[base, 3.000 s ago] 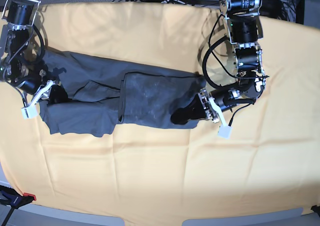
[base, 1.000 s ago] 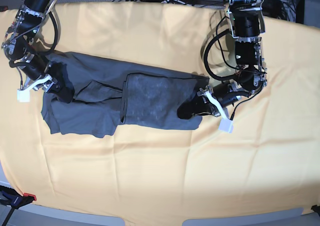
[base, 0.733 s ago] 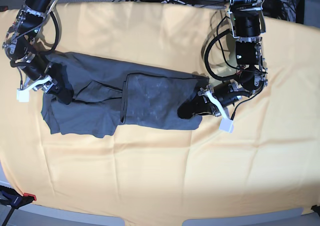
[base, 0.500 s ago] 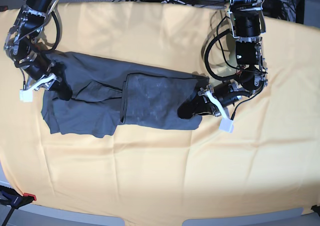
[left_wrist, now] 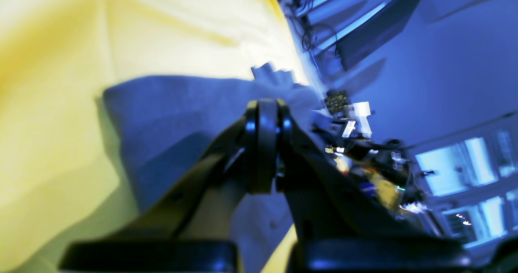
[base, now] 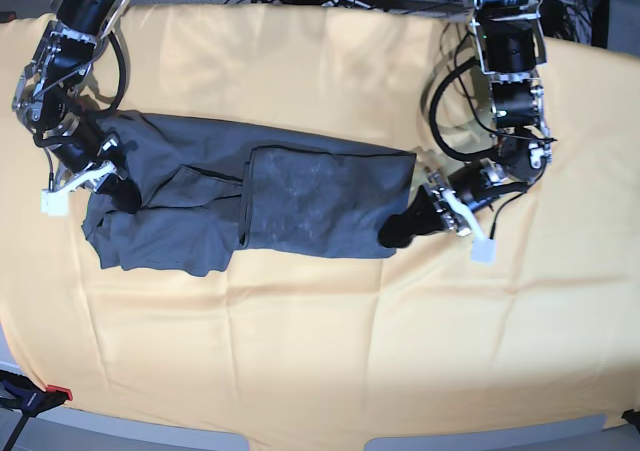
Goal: Fold the T-shirt properly
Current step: 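Fold the strip end with the right gripper onto the folded half, then grasp the folded bundle with the right gripper and lift it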
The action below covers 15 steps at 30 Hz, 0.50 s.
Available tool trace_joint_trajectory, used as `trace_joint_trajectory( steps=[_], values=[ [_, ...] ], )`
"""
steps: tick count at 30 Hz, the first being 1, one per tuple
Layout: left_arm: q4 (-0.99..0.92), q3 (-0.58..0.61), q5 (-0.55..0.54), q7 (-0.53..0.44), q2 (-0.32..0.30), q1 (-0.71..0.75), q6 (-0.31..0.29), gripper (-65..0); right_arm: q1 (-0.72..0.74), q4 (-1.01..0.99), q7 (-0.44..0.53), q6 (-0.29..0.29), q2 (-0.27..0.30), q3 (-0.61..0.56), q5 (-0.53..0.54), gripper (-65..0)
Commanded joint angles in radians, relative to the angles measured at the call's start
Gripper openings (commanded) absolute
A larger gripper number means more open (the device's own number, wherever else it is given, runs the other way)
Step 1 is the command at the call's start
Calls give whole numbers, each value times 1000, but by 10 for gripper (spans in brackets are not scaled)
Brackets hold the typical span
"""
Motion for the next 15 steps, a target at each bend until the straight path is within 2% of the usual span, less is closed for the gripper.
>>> trace_joint_trajectory(
  steps=[1, 5, 9, 12, 15],
  values=[
    [16, -18, -49, 11, -17, -33, -9, -650, 25, 16, 12, 7, 38, 5, 26, -650],
    [16, -99, -62, 64, -65, -46, -9, -650, 70, 23, -68, 7, 106, 5, 16, -650],
    [16, -192, -38, 77, -116, -41, -9, -650, 93, 113, -77, -19, 151, 5, -86, -650],
    [15, -230, -36, 70, -154, -22, -9, -650, 93, 229, -81, -49, 163, 5, -153, -650],
    [15, -235, -36, 66, -185, 7, -9, -650, 90, 342, -89, -75, 162, 5, -156, -650]
  ],
)
